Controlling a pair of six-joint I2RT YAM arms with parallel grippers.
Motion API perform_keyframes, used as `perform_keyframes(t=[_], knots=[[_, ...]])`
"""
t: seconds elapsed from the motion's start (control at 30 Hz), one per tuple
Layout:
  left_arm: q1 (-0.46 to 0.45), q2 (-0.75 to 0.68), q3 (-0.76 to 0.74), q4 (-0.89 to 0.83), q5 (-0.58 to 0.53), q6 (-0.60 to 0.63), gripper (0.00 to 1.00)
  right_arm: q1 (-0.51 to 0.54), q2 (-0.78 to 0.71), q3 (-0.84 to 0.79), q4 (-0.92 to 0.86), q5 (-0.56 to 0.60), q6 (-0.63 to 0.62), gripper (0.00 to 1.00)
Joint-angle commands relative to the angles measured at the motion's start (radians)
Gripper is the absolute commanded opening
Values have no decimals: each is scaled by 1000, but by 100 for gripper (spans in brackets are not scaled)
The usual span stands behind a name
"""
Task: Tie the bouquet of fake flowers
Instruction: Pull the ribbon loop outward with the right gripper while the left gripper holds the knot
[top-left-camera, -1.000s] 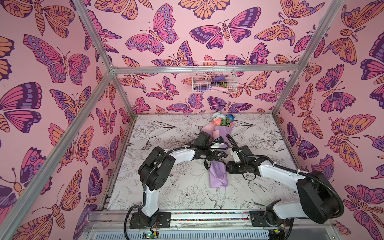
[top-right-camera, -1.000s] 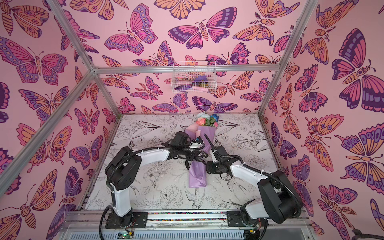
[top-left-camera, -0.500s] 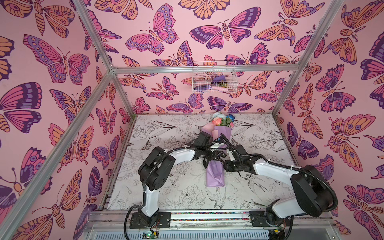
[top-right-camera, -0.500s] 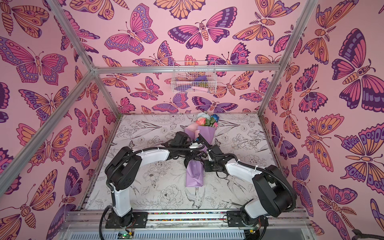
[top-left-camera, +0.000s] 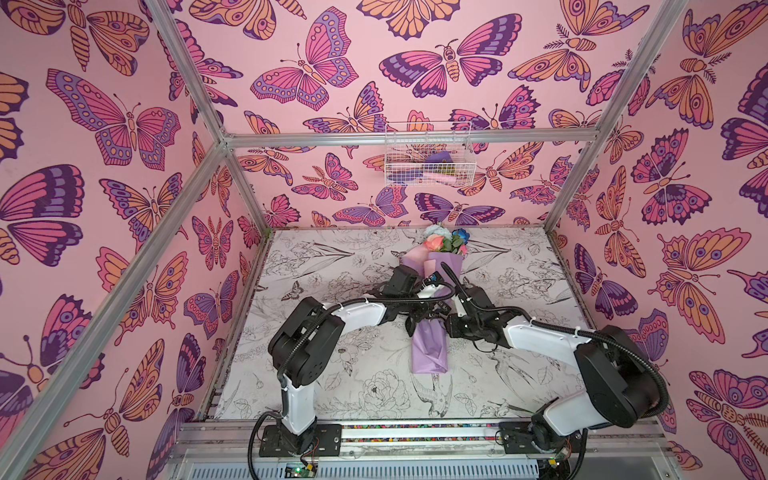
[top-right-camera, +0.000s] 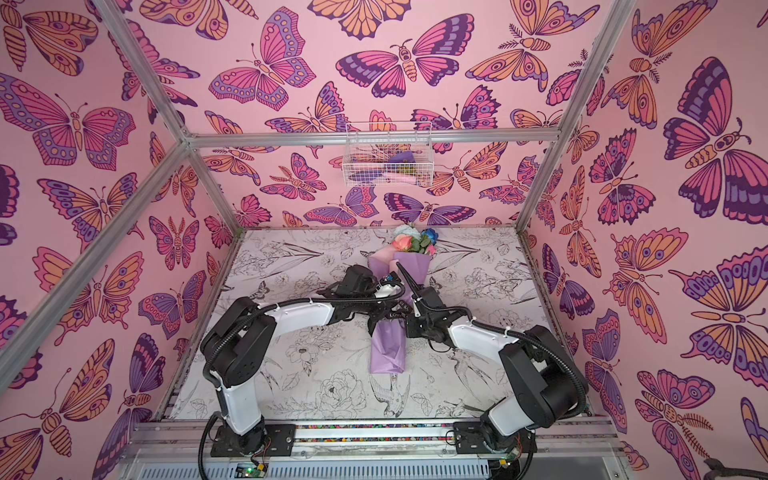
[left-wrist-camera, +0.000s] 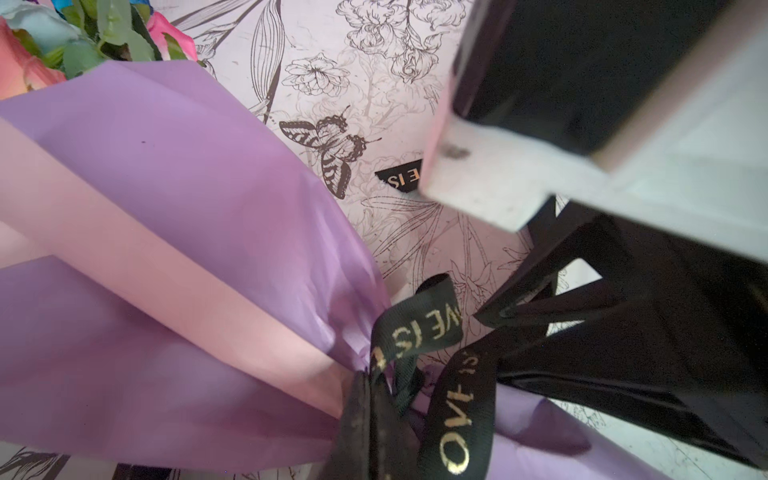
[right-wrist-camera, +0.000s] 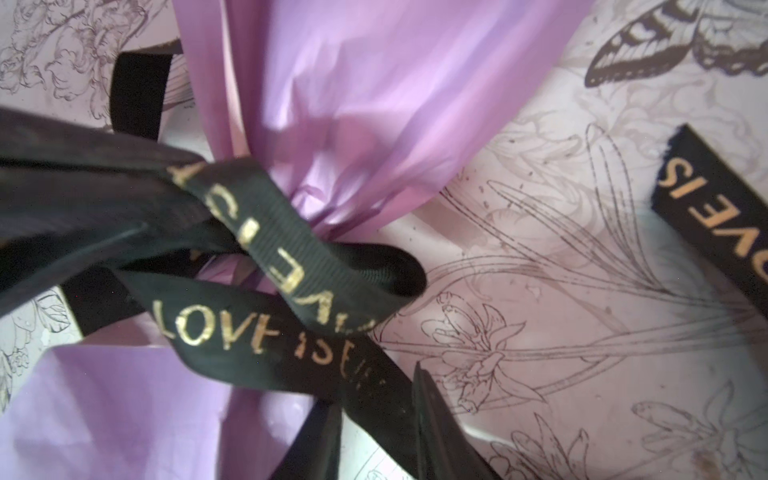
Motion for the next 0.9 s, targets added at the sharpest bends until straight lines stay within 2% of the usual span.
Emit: perform_keyframes(t=[0.0,0.1,0.17,0.23,0.47,0.87], knots=[[5,-38,-27,38,-1,-36,0,5,12,16,58,28,25,23],[5,-56,-49,55,4,-49,0,5,6,18,83,24,44,16],[5,-66,-64,67,8,-58,0,5,3,23,97,13,54,6],[5,-77,-77,76,14,-68,0,5,3,32,102,8,65,1],[4,-97,-115,121,16,-102,0,5,-10,44,100,-20,96,0],[5,-124,-163,190,-1,-141,0,4,3,71,99,-56,221,0]])
